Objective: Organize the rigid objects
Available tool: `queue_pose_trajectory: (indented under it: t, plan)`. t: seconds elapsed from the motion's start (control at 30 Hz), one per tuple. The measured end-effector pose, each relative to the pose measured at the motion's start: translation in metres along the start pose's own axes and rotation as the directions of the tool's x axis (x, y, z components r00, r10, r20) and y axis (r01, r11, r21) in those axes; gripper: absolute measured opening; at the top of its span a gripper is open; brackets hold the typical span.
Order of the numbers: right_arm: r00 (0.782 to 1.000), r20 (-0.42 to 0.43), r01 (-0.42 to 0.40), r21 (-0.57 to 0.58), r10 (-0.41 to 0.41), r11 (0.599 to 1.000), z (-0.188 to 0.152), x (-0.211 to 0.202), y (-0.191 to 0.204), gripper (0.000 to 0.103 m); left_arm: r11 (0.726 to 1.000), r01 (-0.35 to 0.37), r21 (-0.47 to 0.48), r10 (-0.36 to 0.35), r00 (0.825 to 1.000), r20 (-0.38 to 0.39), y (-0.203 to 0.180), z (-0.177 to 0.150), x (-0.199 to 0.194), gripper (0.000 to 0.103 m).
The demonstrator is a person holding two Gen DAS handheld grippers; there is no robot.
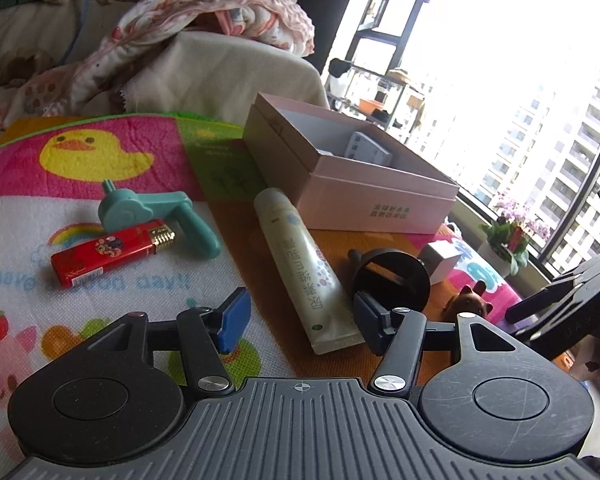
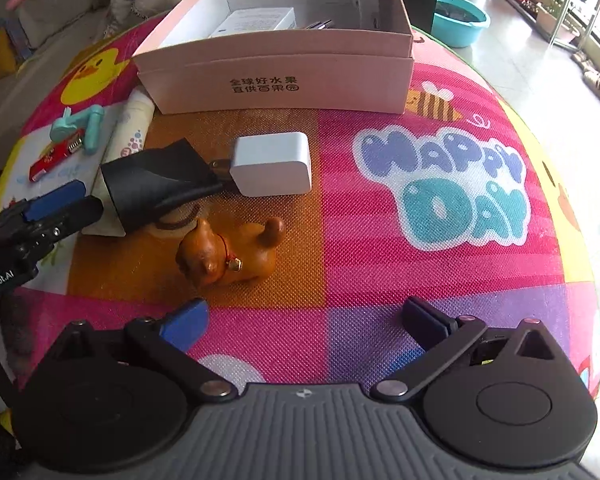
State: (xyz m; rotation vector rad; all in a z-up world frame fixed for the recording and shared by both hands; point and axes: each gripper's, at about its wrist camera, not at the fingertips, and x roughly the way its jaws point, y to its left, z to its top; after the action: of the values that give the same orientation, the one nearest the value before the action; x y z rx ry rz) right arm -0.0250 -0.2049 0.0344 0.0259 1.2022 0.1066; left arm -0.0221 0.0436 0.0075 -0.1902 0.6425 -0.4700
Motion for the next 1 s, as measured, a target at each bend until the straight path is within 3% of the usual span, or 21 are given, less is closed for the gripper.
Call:
queue_pose_trajectory:
  t: [0.07,0.4,0.6,0.83,0.87,0.9,1.0]
  plan:
    - [0.999,-0.004,0.046,-0.074,-0.047,0.996,-0.001,0.003,0.011,0.103,1.0,0.0,-0.001,0.0,1.0,0.0,0.0,0.0,0.0,0.062]
    - [0.989,0.148,0.044,-0.093,-0.029,0.995,-0.022,-0.002,0.008,0.103,1.0,-0.009,0.007,0.009,1.0,-0.001,-0.001,0.0,0.0,0.061]
    - [0.948,0.308,0.093,-0.039,-0.077,0.995,-0.04,-0.001,0.014,0.103,0.998,-0.05,0.038,0.05,0.999,-0.006,-0.007,0.002,0.0,0.059]
    - [0.964,0.265,0.04,-0.096,-0.014,0.995,-0.033,-0.001,0.007,0.103,0.991,-0.115,0.069,0.115,0.993,0.004,-0.016,0.023,-0.003,0.059]
    - [0.964,0.268,0.036,-0.129,-0.001,0.991,-0.033,-0.002,0.007,0.1,0.989,-0.128,0.073,0.128,0.992,0.005,-0.016,0.026,-0.005,0.059]
    - [0.962,0.271,0.023,-0.162,0.022,0.987,-0.034,-0.005,0.007,0.09,0.988,-0.139,0.075,0.139,0.99,0.003,-0.016,0.03,-0.006,0.059]
    - [0.946,0.309,-0.039,-0.184,0.095,0.982,-0.041,-0.02,0.001,0.081,0.983,-0.166,0.077,0.168,0.986,-0.013,-0.014,0.035,-0.007,0.059]
